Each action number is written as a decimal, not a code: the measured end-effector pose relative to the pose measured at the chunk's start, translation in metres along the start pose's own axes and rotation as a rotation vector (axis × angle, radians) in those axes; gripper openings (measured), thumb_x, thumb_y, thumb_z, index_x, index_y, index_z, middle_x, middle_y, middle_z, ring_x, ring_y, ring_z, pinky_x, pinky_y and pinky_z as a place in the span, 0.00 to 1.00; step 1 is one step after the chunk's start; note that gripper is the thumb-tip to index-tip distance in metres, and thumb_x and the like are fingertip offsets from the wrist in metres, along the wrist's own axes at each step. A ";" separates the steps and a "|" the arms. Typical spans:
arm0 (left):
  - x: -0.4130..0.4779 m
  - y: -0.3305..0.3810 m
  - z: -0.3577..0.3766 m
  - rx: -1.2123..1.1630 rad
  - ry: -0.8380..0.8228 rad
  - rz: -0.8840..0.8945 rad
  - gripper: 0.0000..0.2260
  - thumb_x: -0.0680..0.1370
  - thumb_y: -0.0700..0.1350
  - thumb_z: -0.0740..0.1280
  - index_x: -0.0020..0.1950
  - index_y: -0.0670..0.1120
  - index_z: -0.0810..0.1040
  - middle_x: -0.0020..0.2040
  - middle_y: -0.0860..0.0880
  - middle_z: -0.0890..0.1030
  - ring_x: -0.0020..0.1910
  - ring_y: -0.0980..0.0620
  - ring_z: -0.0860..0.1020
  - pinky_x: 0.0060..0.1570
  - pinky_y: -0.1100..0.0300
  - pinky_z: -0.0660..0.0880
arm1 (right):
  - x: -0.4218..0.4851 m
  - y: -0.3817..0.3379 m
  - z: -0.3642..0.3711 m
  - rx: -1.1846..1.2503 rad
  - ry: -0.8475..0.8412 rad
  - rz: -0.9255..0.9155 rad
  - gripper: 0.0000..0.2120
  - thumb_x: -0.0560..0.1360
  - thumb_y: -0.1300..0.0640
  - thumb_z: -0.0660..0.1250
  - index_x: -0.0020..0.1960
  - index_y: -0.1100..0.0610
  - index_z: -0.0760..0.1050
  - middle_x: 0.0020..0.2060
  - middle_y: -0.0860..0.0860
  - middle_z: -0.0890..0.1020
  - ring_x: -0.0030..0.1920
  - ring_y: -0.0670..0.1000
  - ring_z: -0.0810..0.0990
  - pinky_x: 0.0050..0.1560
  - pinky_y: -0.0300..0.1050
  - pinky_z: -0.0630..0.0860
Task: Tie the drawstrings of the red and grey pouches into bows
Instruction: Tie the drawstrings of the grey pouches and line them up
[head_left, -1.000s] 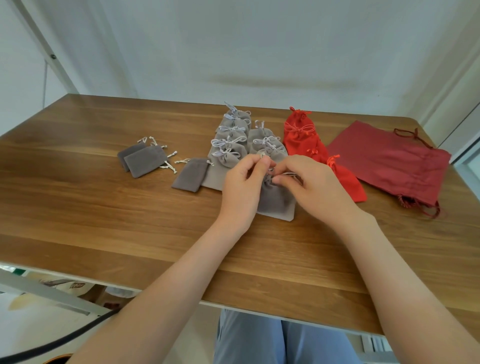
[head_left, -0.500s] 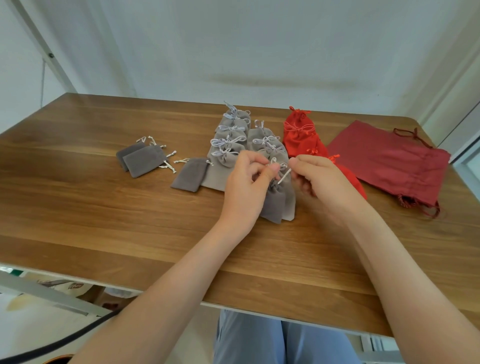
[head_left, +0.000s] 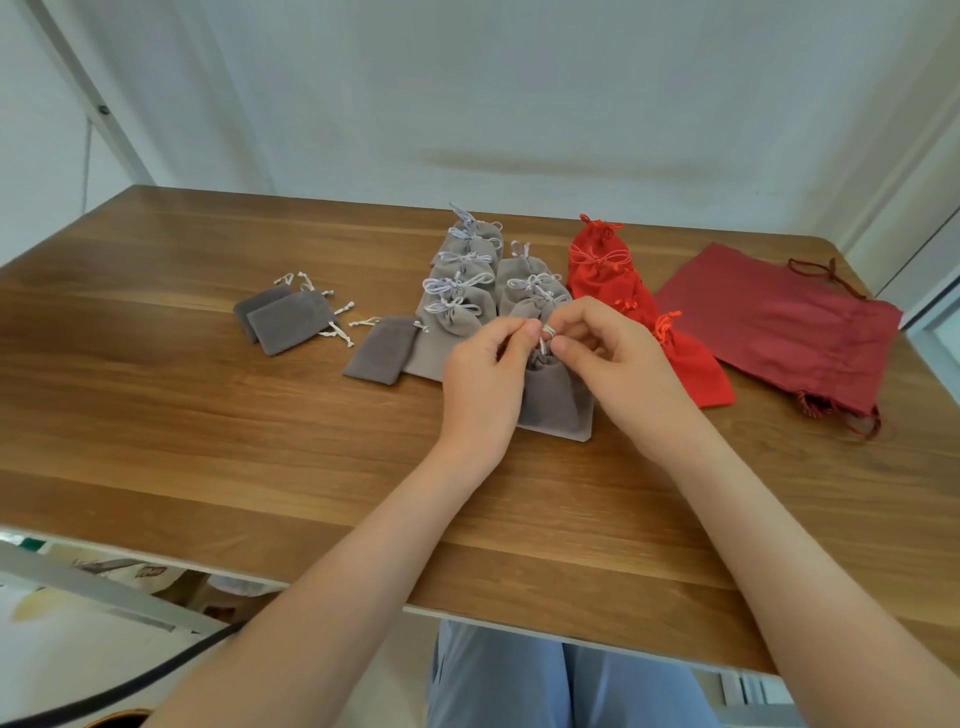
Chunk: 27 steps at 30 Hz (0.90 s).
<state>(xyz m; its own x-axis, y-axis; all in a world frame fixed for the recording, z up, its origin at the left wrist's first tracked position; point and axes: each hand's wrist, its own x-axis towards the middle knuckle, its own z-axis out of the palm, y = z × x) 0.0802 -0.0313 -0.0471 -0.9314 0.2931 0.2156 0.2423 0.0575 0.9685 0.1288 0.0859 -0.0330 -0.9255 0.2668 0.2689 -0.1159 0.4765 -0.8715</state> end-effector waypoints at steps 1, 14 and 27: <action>0.000 0.000 0.000 0.001 -0.005 0.001 0.08 0.80 0.45 0.63 0.45 0.54 0.80 0.31 0.63 0.78 0.33 0.66 0.74 0.37 0.66 0.68 | 0.000 0.000 0.001 -0.023 0.017 -0.017 0.05 0.76 0.65 0.65 0.48 0.57 0.77 0.36 0.42 0.76 0.38 0.38 0.73 0.43 0.42 0.71; -0.003 -0.004 0.001 0.076 -0.119 0.085 0.05 0.79 0.45 0.65 0.47 0.48 0.80 0.35 0.58 0.79 0.35 0.65 0.75 0.37 0.69 0.69 | 0.000 0.006 0.004 -0.193 0.110 -0.080 0.04 0.73 0.67 0.66 0.43 0.59 0.76 0.35 0.47 0.79 0.38 0.44 0.76 0.39 0.34 0.70; 0.001 -0.004 0.001 0.044 -0.013 0.032 0.08 0.80 0.44 0.62 0.46 0.43 0.79 0.36 0.54 0.78 0.36 0.60 0.73 0.39 0.63 0.71 | -0.002 0.004 0.012 -0.203 0.165 -0.119 0.01 0.74 0.65 0.67 0.44 0.60 0.77 0.37 0.48 0.80 0.42 0.45 0.76 0.43 0.33 0.69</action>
<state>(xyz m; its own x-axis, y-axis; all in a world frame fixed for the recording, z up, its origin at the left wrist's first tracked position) 0.0784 -0.0303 -0.0509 -0.9197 0.3074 0.2443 0.2836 0.0896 0.9548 0.1258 0.0770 -0.0416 -0.8366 0.3239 0.4418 -0.1297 0.6664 -0.7342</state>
